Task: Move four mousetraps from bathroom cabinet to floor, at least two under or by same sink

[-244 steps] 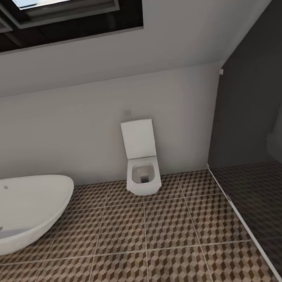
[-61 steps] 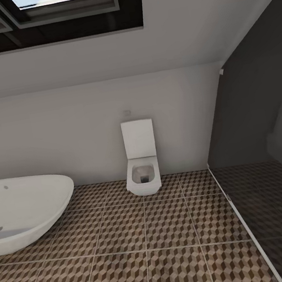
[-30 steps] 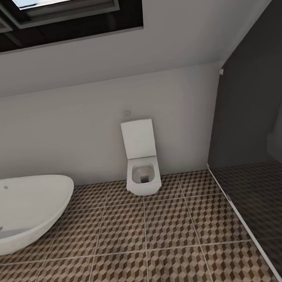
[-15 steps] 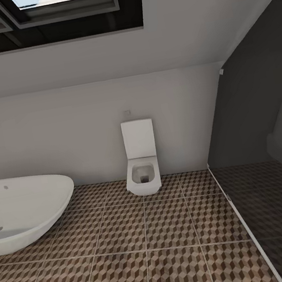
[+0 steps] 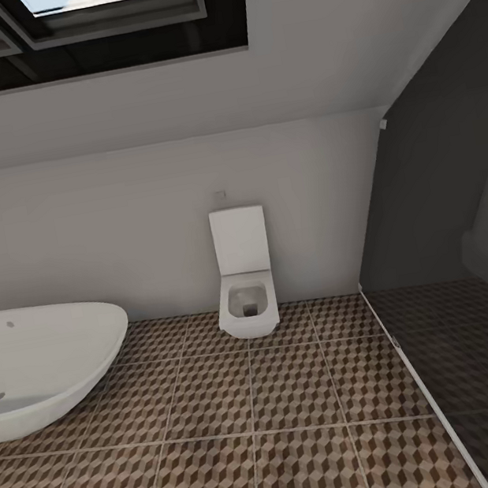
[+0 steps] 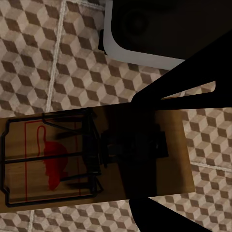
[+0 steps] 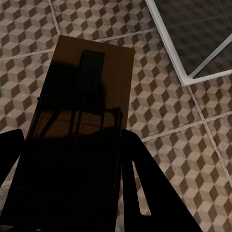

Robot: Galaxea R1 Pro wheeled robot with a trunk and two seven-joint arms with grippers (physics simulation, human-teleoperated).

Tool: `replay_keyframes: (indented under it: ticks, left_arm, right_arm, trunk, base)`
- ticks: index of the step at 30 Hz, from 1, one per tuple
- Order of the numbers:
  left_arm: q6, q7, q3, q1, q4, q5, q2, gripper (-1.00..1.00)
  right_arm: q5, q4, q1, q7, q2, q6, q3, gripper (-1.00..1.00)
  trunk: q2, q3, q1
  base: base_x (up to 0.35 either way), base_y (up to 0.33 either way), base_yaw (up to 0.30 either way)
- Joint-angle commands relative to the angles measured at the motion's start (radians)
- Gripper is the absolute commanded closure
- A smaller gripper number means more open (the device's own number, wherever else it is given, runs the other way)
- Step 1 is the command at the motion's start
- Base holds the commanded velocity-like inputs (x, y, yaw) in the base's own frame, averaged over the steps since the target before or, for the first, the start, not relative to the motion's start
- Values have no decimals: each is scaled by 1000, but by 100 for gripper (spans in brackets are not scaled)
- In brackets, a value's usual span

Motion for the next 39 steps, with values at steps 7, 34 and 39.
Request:
replay_keyframes:
  ticks: [7, 34, 39]
  left_arm:
    - [-3, 6, -7, -1, 3, -3, -1, 100]
    - [-4, 6, -7, -1, 3, -2, -1, 100]
    - [-4, 6, -7, -1, 3, -2, -1, 100]
  right_arm:
    - [-2, 0, -1, -9, 0, -2, 9, 100]
    - [-2, 0, -1, -9, 0, -2, 9, 100]
    - [-2, 0, -1, -9, 0, -2, 9, 100]
  trunk:
    - [-2, -2, 1]
    - [-2, -2, 1]
    - [-2, -2, 1]
  base:
    - [0, 0, 0]
    - [0, 0, 0]
    - [0, 0, 0]
